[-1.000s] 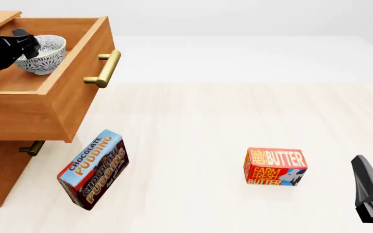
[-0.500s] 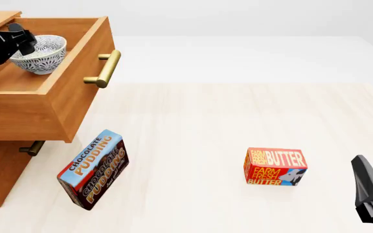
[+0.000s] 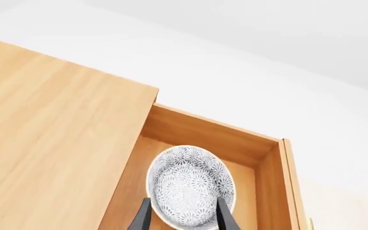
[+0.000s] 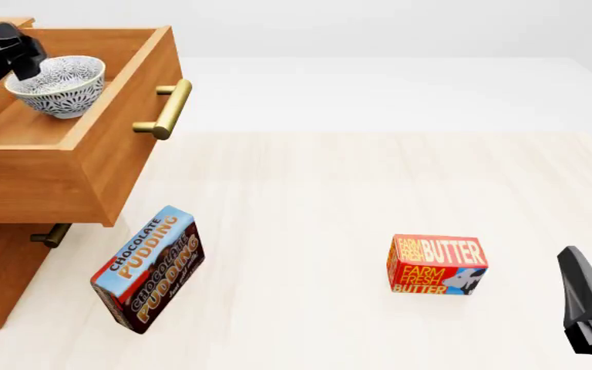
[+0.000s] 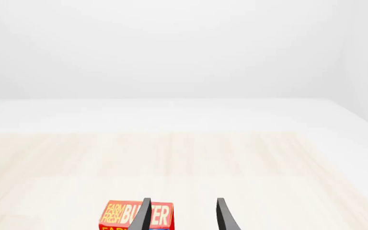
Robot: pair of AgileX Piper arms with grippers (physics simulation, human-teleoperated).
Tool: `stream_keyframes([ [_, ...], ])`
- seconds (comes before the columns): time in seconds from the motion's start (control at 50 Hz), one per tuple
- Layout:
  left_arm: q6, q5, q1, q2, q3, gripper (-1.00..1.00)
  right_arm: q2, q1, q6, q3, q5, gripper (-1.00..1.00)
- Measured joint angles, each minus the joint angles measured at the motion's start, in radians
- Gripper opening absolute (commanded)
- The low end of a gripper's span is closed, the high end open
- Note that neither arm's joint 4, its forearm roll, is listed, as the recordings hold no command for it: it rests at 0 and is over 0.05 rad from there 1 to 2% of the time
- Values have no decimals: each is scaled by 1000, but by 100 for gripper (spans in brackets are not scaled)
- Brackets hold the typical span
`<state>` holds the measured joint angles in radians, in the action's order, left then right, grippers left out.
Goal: Put the bowl in the top drawer of the cabinet.
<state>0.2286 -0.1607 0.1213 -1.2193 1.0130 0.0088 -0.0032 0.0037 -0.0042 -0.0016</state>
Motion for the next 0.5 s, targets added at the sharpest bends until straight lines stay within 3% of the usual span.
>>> stream_keyframes([
  [0.5, -11, -91, -43, 171, -28, 100, 0, 0, 0, 0, 0, 100],
])
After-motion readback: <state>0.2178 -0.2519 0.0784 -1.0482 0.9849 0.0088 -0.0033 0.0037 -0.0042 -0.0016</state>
